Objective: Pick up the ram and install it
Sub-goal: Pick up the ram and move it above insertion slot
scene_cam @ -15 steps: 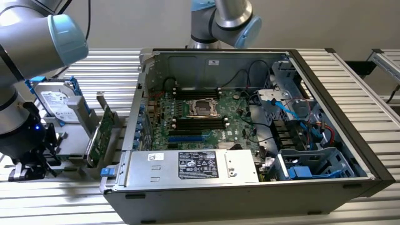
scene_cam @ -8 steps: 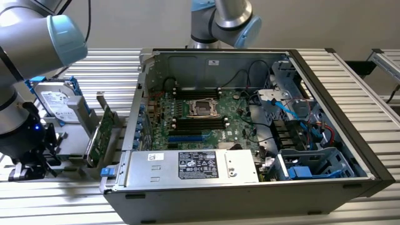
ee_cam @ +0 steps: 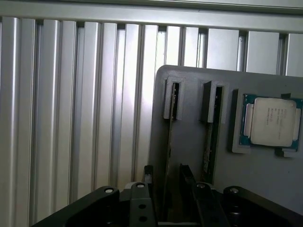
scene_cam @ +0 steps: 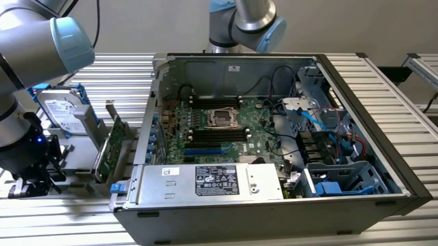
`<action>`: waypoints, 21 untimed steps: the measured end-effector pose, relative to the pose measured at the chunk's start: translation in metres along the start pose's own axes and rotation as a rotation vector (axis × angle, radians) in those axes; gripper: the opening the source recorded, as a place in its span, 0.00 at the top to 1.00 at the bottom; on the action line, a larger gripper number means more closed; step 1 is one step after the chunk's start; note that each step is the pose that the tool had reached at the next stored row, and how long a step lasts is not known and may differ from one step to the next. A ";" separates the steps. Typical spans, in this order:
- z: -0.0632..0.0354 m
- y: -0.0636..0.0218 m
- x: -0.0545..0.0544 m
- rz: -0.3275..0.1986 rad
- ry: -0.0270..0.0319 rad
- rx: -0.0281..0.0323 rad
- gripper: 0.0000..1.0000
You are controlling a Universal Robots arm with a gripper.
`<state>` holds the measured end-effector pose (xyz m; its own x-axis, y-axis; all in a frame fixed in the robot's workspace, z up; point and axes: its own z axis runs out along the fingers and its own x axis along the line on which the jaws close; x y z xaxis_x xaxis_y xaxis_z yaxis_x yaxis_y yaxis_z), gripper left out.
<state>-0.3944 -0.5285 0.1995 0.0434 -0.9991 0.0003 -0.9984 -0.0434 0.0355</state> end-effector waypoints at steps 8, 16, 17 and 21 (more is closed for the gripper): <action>0.0001 0.0000 0.000 0.000 -0.0001 0.0001 0.73; 0.0001 0.0000 0.000 0.000 -0.0001 0.0000 0.82; 0.0001 0.0000 0.000 0.000 0.0000 0.0001 0.82; 0.0001 0.0000 0.000 0.000 0.0000 0.0000 0.87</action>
<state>-0.3944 -0.5285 0.1994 0.0434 -0.9991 0.0003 -0.9984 -0.0433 0.0355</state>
